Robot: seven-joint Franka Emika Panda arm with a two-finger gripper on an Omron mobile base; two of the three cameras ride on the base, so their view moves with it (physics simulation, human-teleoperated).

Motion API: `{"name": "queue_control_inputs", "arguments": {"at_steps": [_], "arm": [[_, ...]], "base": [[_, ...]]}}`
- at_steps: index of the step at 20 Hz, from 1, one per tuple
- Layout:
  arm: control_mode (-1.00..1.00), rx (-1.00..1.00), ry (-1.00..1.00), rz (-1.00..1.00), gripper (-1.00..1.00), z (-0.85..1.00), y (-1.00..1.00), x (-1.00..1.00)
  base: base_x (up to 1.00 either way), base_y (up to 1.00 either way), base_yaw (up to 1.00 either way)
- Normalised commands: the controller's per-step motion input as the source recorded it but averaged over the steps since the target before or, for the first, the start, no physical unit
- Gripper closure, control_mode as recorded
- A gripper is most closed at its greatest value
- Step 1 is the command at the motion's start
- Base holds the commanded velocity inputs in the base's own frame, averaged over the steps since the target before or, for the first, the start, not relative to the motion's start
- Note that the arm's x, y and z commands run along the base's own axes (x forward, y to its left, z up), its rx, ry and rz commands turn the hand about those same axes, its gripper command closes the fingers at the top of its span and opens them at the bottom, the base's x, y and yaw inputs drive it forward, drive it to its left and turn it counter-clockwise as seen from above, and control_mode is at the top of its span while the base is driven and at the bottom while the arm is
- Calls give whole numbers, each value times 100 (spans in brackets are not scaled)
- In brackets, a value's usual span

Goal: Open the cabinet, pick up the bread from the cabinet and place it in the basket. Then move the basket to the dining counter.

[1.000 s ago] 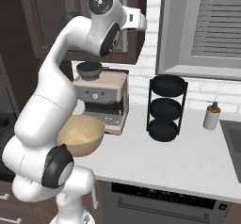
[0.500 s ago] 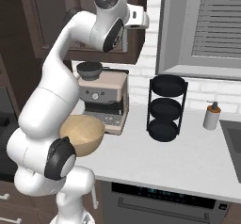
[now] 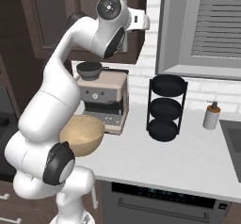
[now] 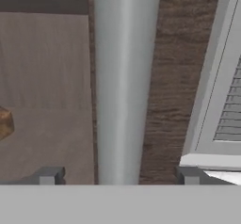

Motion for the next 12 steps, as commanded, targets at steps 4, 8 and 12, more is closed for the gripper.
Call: {"name": "queue_control_inputs", "arguments": {"at_steps": [4, 8, 12], "arm": [[-100, 0, -2, 0, 100, -25, 78, 65], [-100, 4, 3, 0, 100, -17, 98, 70], [-100, 16, 9, 0, 100, -22, 96, 44]], "base": [[0, 0, 0], [0, 0, 0], [0, 0, 0]]}}
